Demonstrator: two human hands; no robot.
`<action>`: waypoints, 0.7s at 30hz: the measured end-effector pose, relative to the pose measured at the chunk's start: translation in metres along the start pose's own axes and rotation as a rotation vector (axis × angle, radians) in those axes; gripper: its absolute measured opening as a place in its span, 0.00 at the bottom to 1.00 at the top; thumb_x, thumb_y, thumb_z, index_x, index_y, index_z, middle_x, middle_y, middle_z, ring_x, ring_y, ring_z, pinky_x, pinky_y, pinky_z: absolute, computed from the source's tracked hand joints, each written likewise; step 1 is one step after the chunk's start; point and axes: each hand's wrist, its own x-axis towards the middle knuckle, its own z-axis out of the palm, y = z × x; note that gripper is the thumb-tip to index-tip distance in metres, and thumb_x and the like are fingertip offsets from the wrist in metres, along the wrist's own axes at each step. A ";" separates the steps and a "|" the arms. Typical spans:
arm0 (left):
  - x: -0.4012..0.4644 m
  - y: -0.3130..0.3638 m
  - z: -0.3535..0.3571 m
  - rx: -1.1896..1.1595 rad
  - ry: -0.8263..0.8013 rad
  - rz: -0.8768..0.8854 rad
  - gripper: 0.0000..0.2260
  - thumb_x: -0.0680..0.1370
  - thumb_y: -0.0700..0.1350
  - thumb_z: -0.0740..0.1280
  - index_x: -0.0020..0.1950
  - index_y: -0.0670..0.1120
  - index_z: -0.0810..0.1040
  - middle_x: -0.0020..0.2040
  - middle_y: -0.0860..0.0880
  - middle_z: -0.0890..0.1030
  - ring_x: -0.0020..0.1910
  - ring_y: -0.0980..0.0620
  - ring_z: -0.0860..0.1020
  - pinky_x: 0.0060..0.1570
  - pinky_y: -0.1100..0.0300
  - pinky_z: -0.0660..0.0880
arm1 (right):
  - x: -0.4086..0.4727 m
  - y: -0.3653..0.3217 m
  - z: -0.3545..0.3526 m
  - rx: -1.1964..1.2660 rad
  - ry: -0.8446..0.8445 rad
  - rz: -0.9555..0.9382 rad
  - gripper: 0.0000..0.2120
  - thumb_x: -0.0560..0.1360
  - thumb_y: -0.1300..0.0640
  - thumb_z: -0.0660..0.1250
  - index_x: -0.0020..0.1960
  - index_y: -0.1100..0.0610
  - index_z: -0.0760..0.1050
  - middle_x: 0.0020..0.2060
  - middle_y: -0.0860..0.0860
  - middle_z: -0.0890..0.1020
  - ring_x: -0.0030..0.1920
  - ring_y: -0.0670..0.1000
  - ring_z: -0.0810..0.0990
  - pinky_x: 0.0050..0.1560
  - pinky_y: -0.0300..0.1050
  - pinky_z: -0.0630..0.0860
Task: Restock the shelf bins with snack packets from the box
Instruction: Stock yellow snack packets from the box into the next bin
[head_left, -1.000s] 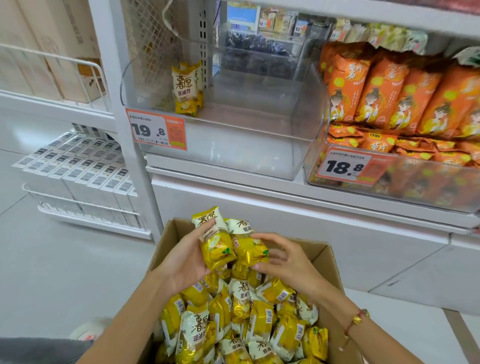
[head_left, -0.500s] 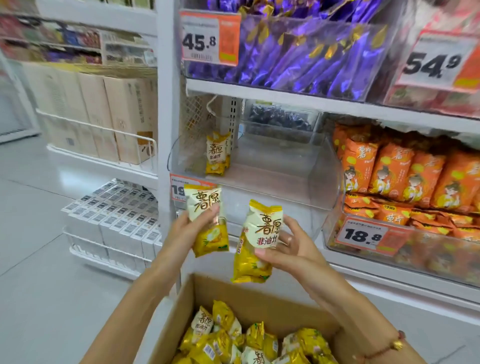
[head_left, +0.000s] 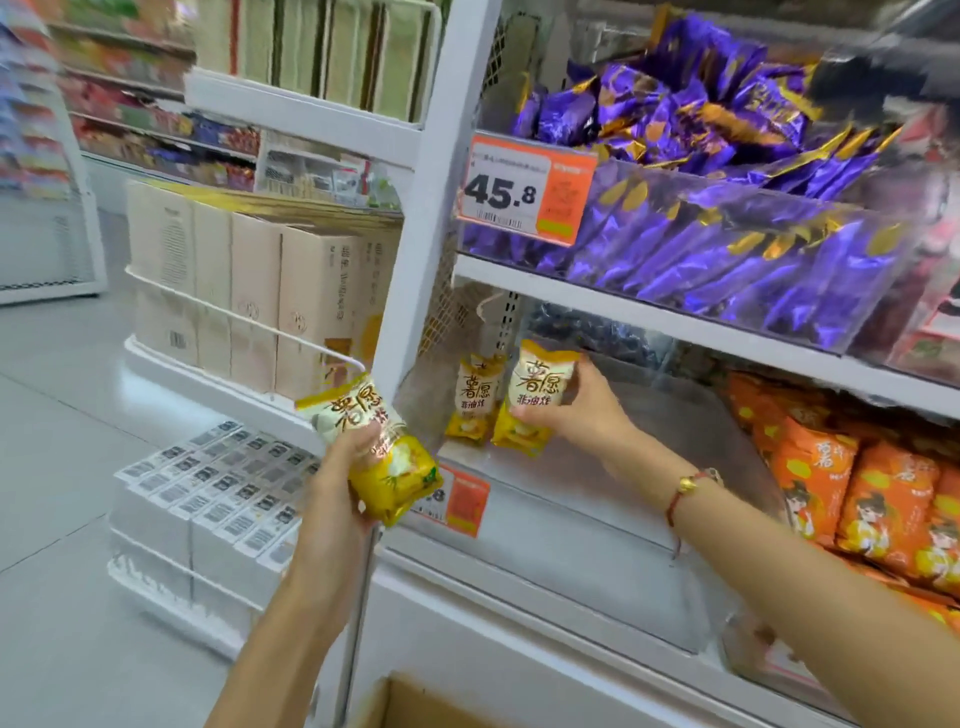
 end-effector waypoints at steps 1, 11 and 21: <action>0.001 -0.002 -0.007 0.032 -0.005 -0.011 0.05 0.78 0.43 0.63 0.49 0.48 0.79 0.39 0.51 0.83 0.37 0.56 0.81 0.41 0.58 0.78 | 0.014 0.006 0.009 -0.056 -0.025 0.021 0.26 0.63 0.61 0.80 0.55 0.55 0.71 0.51 0.50 0.80 0.50 0.48 0.79 0.50 0.41 0.76; 0.006 0.001 -0.032 0.198 0.050 0.009 0.21 0.67 0.50 0.70 0.59 0.51 0.78 0.50 0.53 0.84 0.45 0.58 0.83 0.50 0.56 0.77 | 0.069 0.041 0.092 -0.124 -0.095 0.050 0.36 0.62 0.60 0.81 0.65 0.58 0.67 0.59 0.52 0.79 0.59 0.52 0.77 0.60 0.49 0.76; 0.004 -0.006 -0.030 0.212 0.012 -0.011 0.20 0.67 0.50 0.69 0.58 0.52 0.79 0.52 0.52 0.84 0.51 0.55 0.82 0.54 0.55 0.75 | 0.062 0.046 0.087 -0.198 0.018 0.000 0.24 0.70 0.60 0.75 0.62 0.60 0.70 0.52 0.51 0.79 0.54 0.53 0.77 0.53 0.43 0.75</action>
